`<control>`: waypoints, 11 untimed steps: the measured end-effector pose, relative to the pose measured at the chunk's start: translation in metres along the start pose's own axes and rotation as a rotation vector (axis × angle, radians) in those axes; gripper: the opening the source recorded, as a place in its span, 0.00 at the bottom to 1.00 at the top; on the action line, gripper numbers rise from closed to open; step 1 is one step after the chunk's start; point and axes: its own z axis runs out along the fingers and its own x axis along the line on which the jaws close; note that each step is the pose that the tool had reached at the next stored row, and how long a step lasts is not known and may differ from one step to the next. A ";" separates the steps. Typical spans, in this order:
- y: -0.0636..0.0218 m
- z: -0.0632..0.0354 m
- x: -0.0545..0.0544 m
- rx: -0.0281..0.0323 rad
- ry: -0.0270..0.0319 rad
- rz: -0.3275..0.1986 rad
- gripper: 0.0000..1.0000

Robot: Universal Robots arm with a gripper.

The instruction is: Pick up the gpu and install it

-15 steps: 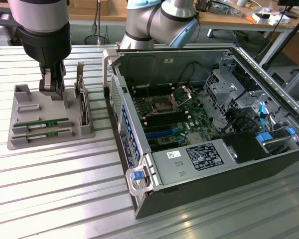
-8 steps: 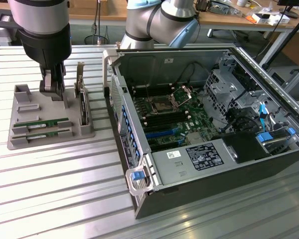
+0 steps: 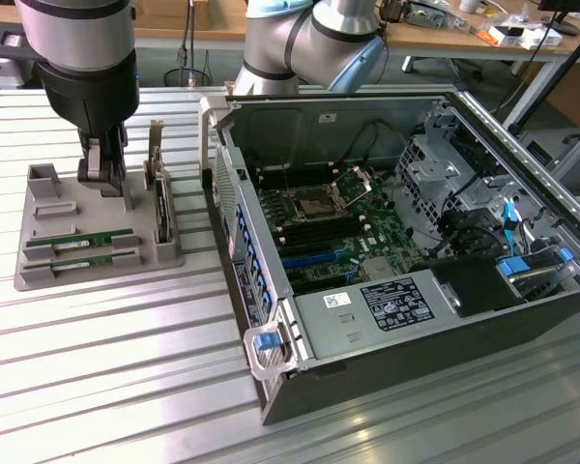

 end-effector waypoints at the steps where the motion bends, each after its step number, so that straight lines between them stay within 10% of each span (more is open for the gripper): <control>1: 0.0000 0.0007 0.000 -0.0001 -0.0014 0.000 0.30; 11: -0.0003 0.0052 0.001 -0.0015 -0.0110 0.000 0.30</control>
